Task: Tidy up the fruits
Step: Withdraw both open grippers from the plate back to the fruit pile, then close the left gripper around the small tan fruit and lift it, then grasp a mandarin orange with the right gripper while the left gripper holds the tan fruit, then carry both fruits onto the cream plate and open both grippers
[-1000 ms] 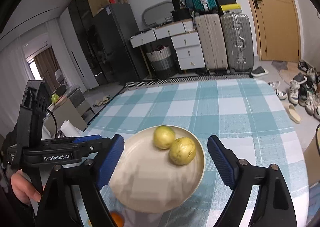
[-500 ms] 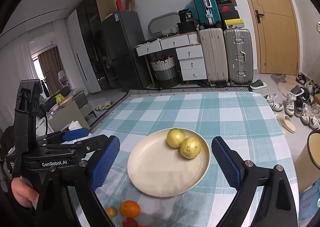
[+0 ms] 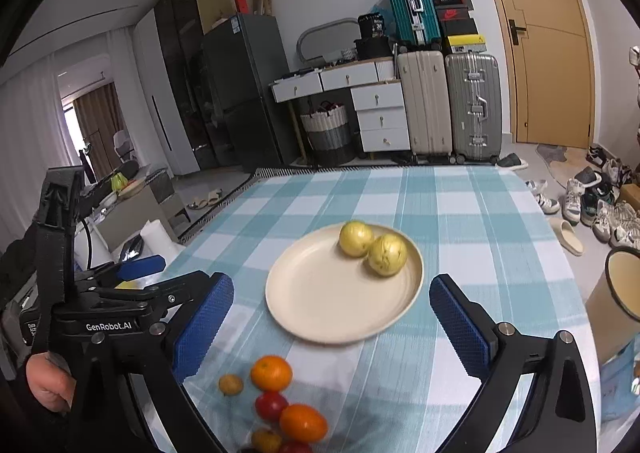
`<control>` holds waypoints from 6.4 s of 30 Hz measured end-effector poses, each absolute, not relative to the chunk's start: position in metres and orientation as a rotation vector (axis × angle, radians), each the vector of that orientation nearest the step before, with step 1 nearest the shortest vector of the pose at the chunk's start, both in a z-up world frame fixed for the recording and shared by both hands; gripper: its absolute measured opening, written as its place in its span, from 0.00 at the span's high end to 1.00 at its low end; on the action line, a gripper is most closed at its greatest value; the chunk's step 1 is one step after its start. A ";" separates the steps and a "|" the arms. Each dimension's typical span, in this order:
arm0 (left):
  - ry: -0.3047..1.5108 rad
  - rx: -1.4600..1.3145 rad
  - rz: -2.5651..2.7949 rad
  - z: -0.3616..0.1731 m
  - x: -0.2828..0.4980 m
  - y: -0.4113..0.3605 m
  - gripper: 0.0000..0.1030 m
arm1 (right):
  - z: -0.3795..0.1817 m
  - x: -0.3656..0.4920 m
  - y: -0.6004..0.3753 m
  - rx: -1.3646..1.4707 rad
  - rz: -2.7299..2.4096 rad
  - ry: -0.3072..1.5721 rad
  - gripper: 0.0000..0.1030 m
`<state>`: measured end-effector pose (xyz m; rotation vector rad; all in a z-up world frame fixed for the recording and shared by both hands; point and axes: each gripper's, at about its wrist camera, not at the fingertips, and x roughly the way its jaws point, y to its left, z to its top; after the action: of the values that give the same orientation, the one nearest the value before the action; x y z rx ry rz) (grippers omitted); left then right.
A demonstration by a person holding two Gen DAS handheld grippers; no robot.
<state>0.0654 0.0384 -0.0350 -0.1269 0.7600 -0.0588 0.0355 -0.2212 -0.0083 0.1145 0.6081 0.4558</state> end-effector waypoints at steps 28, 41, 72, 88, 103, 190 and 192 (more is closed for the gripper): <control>0.987 -0.123 -0.103 -0.129 0.050 0.027 0.01 | -0.067 0.013 -0.216 0.135 0.458 0.773 0.02; 0.997 -0.080 -0.124 -0.134 0.048 0.019 0.24 | -0.073 0.013 -0.216 0.140 0.456 0.795 0.02; 0.974 -0.098 -0.230 -0.121 0.042 0.019 0.79 | -0.076 0.014 -0.221 0.185 0.478 0.820 0.02; 0.914 -0.166 -0.187 -0.092 0.026 0.066 0.79 | -0.088 0.034 -0.168 0.122 0.610 0.937 0.02; 0.917 -0.199 -0.189 -0.098 0.027 0.079 0.79 | -0.104 0.058 -0.127 -0.032 0.632 1.031 0.10; 1.039 -0.371 -0.407 -0.121 0.313 0.039 0.79 | -0.092 0.203 -0.146 0.054 0.525 0.868 0.59; 1.034 -0.388 -0.419 -0.121 0.315 0.039 0.79 | -0.091 0.201 -0.146 0.048 0.529 0.856 0.55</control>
<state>0.3151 0.0390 -0.1207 -0.3882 1.0341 -0.4193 0.2014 -0.1457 -0.0906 0.0482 0.8564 0.5293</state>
